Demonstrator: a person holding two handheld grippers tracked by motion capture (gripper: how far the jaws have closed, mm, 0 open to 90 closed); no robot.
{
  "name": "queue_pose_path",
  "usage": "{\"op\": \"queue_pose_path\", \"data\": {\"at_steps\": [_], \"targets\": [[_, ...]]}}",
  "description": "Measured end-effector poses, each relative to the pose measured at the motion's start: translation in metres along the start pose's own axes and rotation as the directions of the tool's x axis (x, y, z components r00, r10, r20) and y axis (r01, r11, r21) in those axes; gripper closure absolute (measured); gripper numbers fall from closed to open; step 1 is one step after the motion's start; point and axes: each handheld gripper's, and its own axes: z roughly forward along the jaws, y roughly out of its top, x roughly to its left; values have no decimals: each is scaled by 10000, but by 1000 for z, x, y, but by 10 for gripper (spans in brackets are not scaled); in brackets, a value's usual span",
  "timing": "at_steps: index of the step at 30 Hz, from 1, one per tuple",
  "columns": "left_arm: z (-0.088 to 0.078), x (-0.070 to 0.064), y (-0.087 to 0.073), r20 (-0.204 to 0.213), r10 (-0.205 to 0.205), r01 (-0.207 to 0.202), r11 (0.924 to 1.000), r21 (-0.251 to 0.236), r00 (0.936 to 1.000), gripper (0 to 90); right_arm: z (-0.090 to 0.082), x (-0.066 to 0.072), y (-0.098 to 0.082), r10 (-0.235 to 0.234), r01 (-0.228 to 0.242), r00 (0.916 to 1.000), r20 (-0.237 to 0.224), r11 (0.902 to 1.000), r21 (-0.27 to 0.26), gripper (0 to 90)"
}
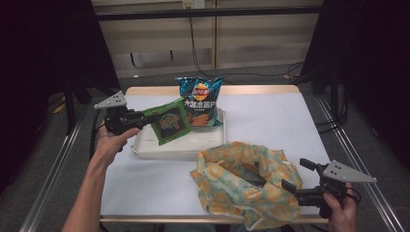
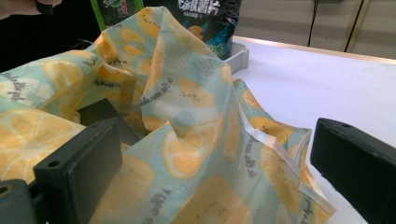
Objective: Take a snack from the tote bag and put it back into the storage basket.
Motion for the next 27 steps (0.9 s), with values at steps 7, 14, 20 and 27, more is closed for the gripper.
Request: {"op": "queue_pose_path", "data": {"at_steps": [7,14,20,27], "targets": [[-7,6,0,-292,106,-103,9999,98,9995,735,2,0,1,-47,47,9999,-94,10000,2,17],[-15,20,0,-673,153,-138,9996,227,9976,735,3,0,1,-47,47,10000,-54,10000,37,14],[-13,35,-2,-945,33,13,9988,488,9955,735,4,0,0,-48,49,9999,-113,10000,45,15],[4,48,-3,-881,145,-51,9944,1059,9960,735,6,0,0,21,-20,9999,-157,10000,75,15]]}}
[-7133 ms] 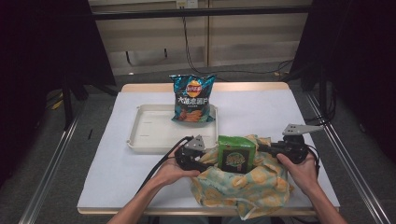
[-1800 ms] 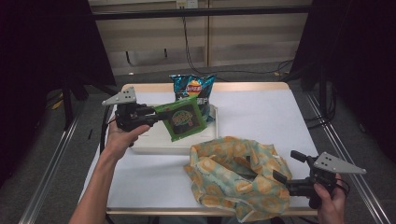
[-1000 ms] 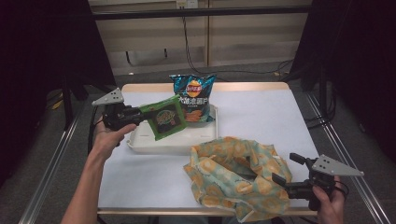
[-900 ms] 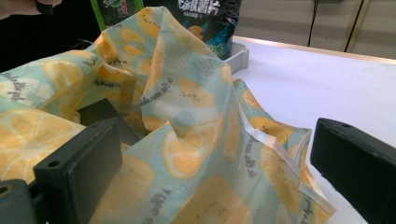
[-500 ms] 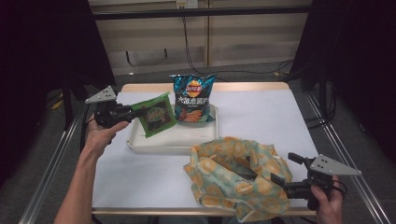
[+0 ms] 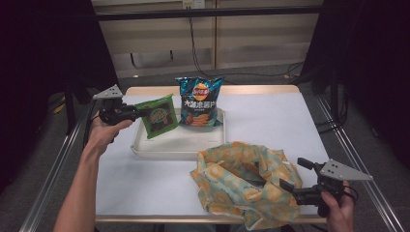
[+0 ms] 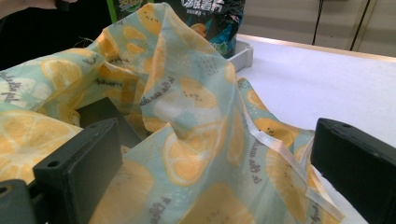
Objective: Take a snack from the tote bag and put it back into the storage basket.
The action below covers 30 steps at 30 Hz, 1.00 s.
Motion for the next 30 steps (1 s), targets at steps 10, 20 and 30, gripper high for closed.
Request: {"op": "queue_pose_path", "data": {"at_steps": [10,20,30], "targets": [[23,17,-9,-197,-430,437,9985,341,9989,735,0,-2,-1,-86,86,10000,-19,10000,30,13],[41,28,-19,-648,-924,964,9934,629,9936,733,0,-1,-1,-82,82,9999,-74,10000,-31,13],[52,39,-26,-758,-1377,1415,9888,479,9876,725,1,-2,0,-154,154,9998,-118,9999,20,13]]}}
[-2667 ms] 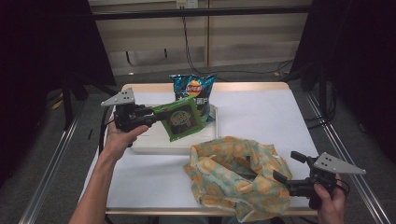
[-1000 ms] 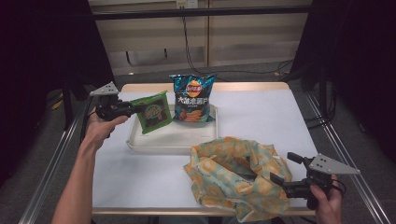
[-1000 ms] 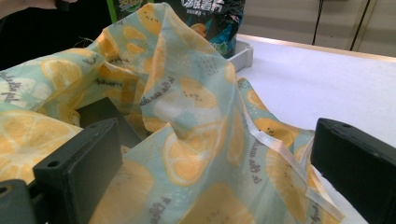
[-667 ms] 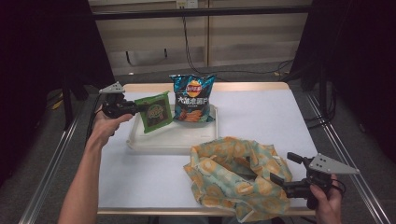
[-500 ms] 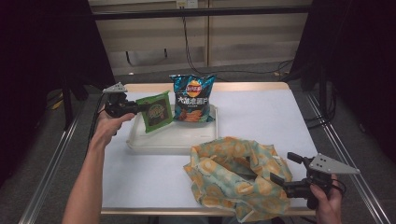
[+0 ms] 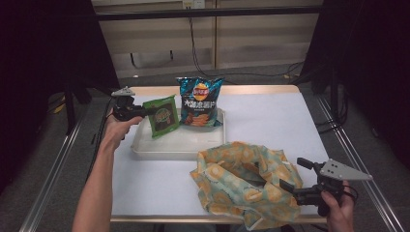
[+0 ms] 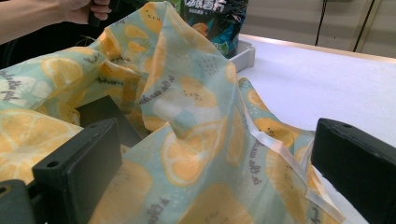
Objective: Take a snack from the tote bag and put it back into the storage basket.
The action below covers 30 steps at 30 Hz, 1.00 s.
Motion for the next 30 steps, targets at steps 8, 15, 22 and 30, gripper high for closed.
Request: {"op": "queue_pose_path", "data": {"at_steps": [8,15,22,30], "targets": [[0,10,-2,-388,-181,179,9998,-49,9991,720,0,0,0,-19,19,10000,-15,10000,2,13],[0,18,-3,-843,-447,439,9990,-105,9954,714,1,0,0,-7,7,10000,-57,10000,18,13],[10,25,-3,-1301,-632,638,9980,3,9895,684,1,-1,-1,10,-9,10000,-90,10000,89,12],[18,26,0,-1613,-688,714,9974,107,9845,617,1,-1,-1,-8,9,10000,-94,9999,102,12]]}}
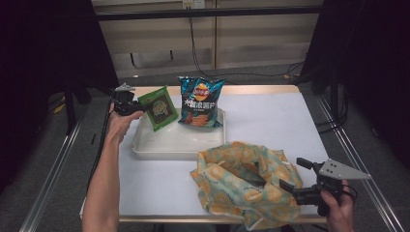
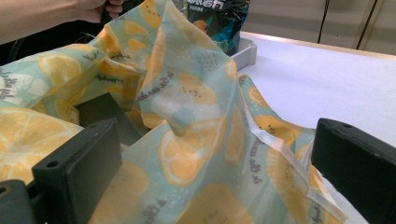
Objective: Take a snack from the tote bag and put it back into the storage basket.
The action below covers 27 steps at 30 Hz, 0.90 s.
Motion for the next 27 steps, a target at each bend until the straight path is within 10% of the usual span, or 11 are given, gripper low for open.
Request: {"op": "queue_pose_path", "data": {"at_steps": [22,27], "targets": [[-28,13,-12,-500,-1146,1128,9929,-387,9921,253,1,1,-1,-12,12,9999,-102,10000,28,12],[-44,-5,-4,264,-574,596,9939,-928,9980,299,0,0,0,-53,53,9999,-93,10000,38,12]]}}
